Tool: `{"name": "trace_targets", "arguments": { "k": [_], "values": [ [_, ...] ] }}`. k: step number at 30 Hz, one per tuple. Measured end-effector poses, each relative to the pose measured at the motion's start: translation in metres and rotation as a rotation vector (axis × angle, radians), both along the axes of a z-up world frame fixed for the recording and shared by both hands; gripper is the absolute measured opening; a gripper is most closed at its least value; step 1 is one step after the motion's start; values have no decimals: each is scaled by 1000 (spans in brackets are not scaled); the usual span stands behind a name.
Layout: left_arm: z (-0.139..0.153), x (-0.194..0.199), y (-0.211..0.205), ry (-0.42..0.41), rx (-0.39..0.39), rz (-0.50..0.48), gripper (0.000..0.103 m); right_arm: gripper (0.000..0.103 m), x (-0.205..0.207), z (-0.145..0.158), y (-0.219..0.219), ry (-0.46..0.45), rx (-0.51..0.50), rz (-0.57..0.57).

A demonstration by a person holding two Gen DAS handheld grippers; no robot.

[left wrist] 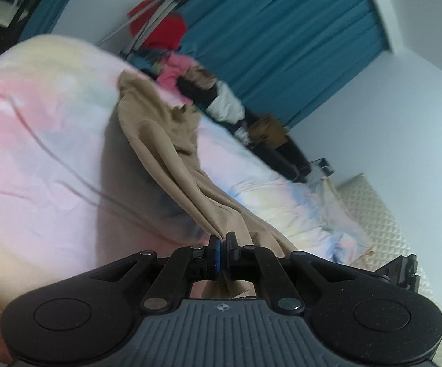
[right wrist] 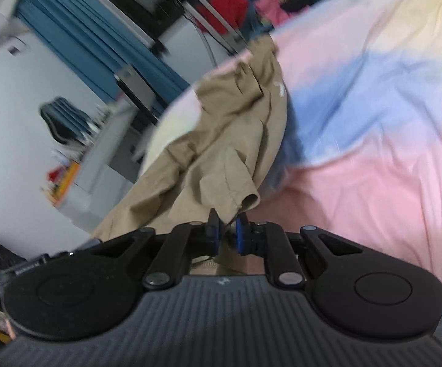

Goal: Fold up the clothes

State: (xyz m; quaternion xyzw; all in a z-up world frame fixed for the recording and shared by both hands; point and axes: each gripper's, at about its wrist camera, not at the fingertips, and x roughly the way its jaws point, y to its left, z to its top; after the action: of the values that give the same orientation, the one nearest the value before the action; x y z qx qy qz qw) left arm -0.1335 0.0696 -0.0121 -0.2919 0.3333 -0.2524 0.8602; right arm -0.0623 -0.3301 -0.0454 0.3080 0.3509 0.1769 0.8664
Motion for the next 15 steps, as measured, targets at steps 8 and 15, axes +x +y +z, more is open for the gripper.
{"name": "trace_targets", "arguments": {
  "k": [8,15],
  "values": [
    [12,-59,-19,-29,6,6,3,13,-53,7,-22,-30,45,9],
    [25,-32,-36,-76,88,60,4,13,-25,4,-22,-43,46,-36]
  ]
}}
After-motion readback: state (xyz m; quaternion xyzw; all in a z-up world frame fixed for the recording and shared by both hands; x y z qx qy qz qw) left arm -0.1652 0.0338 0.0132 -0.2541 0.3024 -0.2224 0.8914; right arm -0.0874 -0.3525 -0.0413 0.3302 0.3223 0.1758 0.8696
